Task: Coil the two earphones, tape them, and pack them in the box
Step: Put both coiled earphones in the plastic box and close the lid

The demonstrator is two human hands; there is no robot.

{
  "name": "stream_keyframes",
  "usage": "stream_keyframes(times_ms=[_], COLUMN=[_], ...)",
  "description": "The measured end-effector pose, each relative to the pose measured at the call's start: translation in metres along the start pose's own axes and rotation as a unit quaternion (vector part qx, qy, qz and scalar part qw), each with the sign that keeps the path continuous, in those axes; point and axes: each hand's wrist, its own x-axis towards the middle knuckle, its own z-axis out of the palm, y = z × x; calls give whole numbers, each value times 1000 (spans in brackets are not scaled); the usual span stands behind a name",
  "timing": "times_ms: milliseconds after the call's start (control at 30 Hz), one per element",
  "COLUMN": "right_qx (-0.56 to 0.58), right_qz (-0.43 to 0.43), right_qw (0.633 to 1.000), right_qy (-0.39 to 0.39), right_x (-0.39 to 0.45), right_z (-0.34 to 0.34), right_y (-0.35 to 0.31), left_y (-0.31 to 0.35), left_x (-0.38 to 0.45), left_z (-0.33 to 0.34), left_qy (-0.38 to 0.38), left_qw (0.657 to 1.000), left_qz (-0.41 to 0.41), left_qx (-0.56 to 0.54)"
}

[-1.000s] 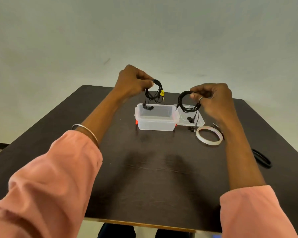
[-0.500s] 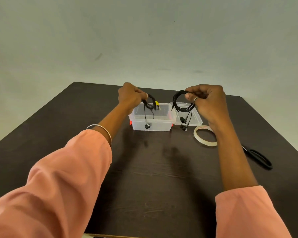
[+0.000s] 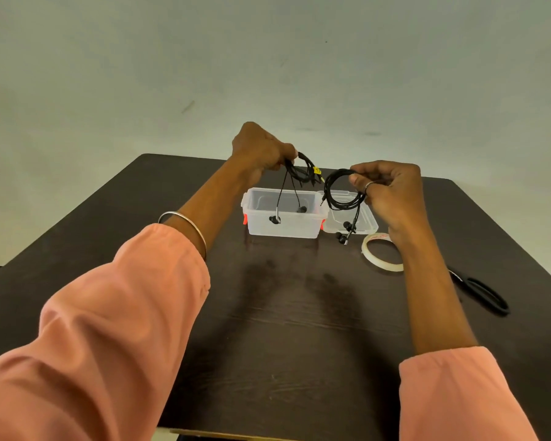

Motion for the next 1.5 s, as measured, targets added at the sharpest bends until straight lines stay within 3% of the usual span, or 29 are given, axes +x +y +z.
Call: stream_keyframes(times_ms=[300,567,900,1100,1267,1400,1500], right_qx=[15,36,48,57,60,57,55], right_qz=[15,15,24,23,29,27,34], right_qw=[1000,999,999,998,998,998,998], right_qy=[2,7,6,9,8,3,-1], right_x=[-4,-4,-4,-1,-1,-1,0], right_z=[0,1,1,1,5,8,9], right_y=[6,3,6,5,6,9,12], left_y=[-24,-10,-21,-19,-15,-26,-44], left_x=[-5,-5,-17,-10,2,9,10], left_z=[-11,-17,-17,-27,-22,-16,-12], left_qy=[-95,-157,-244,-191,-116,-105,-105], left_qw=[979,957,957,965,953,962,983], left_qz=[-158,-189,-152,-109,-133,-155,-138], left_qx=[-90,-156,37,-142,-245,-198,-56])
